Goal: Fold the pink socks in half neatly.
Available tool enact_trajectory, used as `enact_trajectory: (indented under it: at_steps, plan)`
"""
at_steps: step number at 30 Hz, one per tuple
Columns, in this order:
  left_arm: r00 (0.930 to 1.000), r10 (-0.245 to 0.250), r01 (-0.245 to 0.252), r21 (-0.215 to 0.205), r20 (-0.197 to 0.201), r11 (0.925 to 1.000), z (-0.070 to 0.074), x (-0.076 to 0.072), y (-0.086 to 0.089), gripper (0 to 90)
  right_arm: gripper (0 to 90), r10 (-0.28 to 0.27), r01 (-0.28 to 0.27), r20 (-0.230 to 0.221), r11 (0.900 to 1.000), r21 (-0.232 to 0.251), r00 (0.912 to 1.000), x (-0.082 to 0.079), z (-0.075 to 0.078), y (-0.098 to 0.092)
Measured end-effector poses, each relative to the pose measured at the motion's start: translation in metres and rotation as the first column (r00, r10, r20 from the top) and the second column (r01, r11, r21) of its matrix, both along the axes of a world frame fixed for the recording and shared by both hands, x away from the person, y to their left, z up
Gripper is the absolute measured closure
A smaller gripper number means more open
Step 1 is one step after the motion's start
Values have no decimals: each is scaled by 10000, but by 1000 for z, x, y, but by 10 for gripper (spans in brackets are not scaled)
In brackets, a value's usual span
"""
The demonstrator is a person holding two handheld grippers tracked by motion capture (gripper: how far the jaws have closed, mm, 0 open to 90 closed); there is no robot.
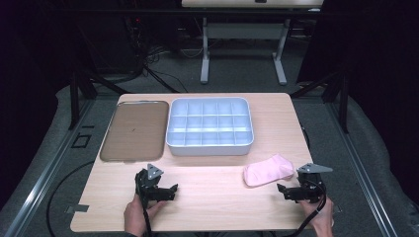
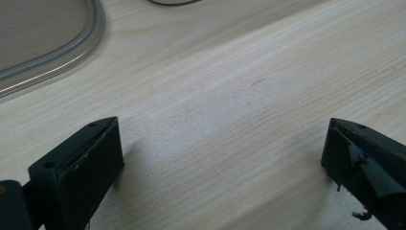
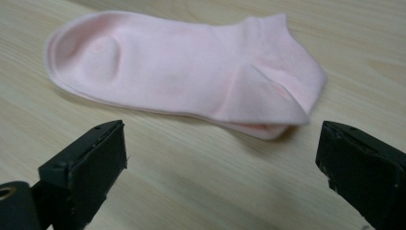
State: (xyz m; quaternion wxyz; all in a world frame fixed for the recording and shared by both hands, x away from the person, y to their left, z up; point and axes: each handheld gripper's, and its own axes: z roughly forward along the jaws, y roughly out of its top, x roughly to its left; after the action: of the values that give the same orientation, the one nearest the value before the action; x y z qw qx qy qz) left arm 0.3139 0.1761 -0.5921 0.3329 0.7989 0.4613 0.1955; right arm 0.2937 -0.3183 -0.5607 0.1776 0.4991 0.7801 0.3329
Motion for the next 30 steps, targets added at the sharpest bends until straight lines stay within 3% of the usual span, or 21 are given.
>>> enact_trajectory:
  at_steps: [5,13,18,22,25,27,30]
  plan:
    - [10000,5,-5,-2,1,10000,0,0,0,5,19,279,-280,80,9996,30,9996,6,10,12]
    - [10000,6,-6,-3,-1,10000,0,0,0,5,0,676,-680,-313,9976,-117,9972,28,14,34]
    - [10000,13,-13,-2,3,10000,0,0,0,5,0,955,-955,-6,9954,-100,9954,36,16,44]
    - [10000,24,-24,4,-4,10000,0,0,0,5,0,1032,-1036,-216,9944,-187,9944,45,16,50]
    - [10000,30,-30,0,-2,10000,0,0,0,6,32,944,-984,-600,9928,-679,9937,54,11,55]
    - [10000,27,-27,4,-3,10000,0,0,0,6,54,937,-998,-885,9928,-666,9917,62,5,57]
    - [10000,21,-21,11,-3,10000,0,0,0,5,81,881,-943,-937,9935,-641,9917,66,2,58]
